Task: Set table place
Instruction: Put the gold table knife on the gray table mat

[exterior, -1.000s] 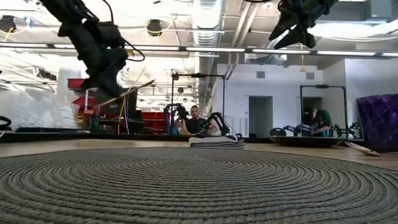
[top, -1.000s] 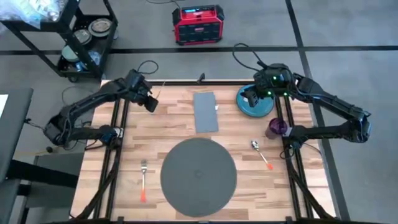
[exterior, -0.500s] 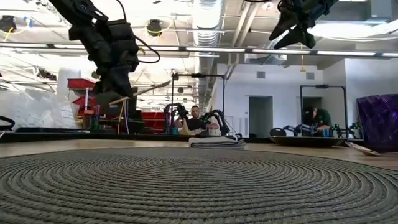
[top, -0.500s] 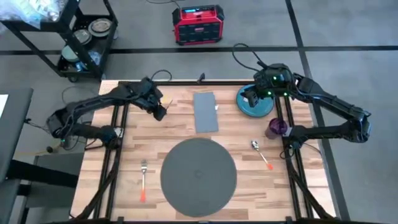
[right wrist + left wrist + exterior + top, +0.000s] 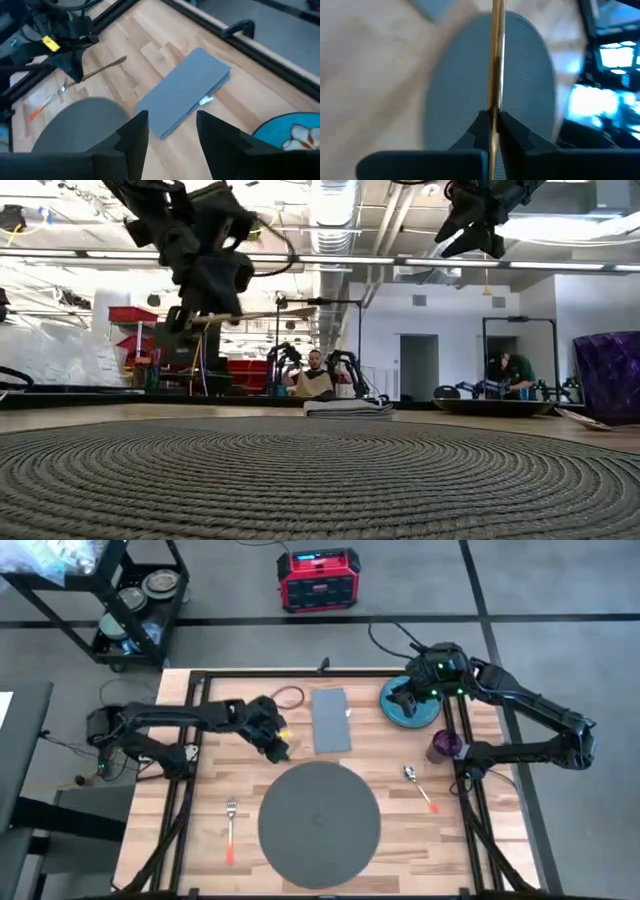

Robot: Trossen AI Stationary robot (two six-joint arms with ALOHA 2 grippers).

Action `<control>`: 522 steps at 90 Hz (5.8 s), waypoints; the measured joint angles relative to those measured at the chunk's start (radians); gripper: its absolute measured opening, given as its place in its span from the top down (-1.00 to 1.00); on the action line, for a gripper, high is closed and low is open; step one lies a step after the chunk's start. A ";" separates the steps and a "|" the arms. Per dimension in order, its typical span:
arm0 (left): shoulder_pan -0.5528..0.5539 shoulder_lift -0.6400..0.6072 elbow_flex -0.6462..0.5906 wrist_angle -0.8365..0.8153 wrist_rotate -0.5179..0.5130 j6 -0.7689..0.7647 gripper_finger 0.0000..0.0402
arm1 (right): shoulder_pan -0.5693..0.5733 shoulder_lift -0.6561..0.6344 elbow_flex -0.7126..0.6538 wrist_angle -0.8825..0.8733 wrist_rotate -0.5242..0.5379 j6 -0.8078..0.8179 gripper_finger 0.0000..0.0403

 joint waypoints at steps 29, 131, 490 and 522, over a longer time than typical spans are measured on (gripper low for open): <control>-0.223 0.119 0.000 0.415 0.049 -0.268 1.00 | 0.000 0.000 0.000 -0.064 -0.080 -0.104 0.23; -0.362 0.281 0.090 0.439 -0.009 -0.422 1.00 | -0.007 -0.003 0.000 0.037 -0.361 -0.079 0.23; -0.596 0.514 0.383 0.526 -0.811 -0.835 1.00 | 0.016 -0.444 0.001 -0.087 -0.619 0.097 0.32; -0.602 0.548 0.536 0.829 -1.074 -0.510 1.00 | 0.016 -0.550 0.001 -0.106 -0.669 0.096 0.32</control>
